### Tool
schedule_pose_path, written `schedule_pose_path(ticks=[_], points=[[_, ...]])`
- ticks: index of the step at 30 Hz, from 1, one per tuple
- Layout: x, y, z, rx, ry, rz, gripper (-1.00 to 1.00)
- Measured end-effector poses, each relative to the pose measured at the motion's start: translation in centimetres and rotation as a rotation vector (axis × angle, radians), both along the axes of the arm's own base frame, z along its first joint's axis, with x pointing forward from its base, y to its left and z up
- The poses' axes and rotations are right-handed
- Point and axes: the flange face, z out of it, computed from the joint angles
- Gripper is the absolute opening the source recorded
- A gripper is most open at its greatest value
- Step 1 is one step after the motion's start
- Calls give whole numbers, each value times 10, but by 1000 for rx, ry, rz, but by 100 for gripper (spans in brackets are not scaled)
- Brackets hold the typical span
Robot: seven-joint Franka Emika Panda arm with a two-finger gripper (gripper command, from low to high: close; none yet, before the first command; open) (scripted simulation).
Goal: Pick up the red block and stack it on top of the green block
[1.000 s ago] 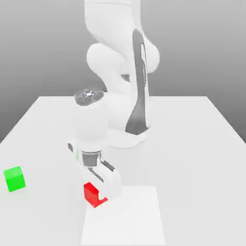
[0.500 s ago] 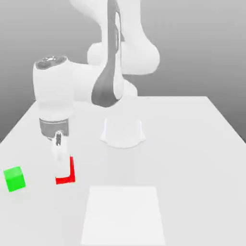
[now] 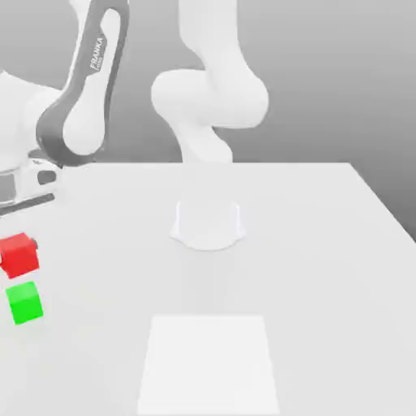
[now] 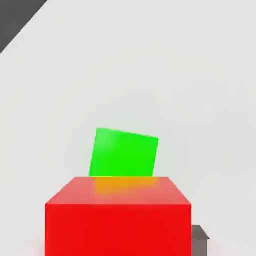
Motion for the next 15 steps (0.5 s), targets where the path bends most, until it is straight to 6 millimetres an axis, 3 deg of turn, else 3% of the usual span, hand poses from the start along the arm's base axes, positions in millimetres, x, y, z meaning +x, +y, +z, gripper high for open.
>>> schedule_pose_path(ticks=[3,4,11,15], points=[[2,-1,-34,1,1,-12,-100],[1,-1,-46,1,1,-14,100],[0,-1,-49,2,3,-15,100],[1,-1,-7,4,2,-17,100]])
